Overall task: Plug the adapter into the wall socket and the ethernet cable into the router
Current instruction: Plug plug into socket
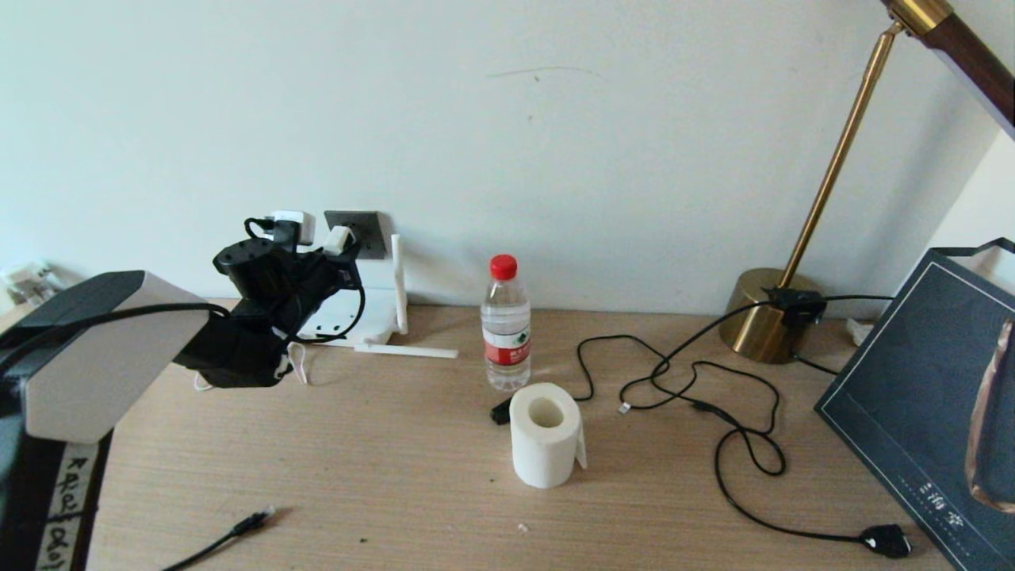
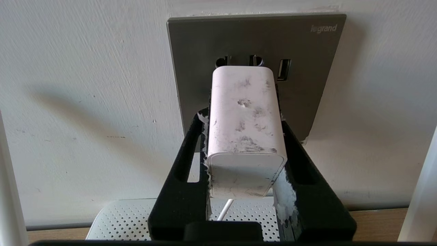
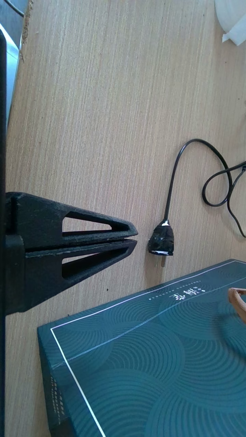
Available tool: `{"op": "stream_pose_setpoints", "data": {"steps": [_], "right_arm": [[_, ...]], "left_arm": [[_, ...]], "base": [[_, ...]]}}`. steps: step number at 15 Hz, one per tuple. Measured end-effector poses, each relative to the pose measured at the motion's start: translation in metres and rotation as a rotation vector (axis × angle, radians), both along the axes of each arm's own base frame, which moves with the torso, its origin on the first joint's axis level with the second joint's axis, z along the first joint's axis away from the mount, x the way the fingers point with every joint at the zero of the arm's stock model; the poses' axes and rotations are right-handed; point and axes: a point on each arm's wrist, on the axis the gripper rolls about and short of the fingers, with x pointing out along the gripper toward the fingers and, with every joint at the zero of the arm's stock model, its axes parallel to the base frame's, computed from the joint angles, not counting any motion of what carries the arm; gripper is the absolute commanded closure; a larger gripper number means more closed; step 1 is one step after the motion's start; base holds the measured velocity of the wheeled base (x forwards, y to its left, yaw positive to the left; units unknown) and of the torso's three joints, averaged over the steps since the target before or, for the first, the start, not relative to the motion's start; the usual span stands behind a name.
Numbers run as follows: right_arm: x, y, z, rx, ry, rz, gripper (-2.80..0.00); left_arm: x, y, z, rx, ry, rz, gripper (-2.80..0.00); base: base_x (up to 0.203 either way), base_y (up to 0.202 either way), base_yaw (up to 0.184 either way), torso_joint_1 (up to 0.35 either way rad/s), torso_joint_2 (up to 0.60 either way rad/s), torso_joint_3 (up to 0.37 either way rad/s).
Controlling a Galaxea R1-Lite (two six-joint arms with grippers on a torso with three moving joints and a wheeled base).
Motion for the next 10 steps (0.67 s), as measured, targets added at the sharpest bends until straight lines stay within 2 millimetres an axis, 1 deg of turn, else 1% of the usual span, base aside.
{"op": "stream_pose_setpoints", "data": {"steps": [10], "right_arm": [[0.0,0.0,0.0,0.0,0.0,0.001,0.0]], "left_arm": [[0.0012,0.0,0.0035,0.0,-0.003,0.0,0.0]], "base": [[0.0,0.0,0.0,0.0,0.0,0.0]]}}
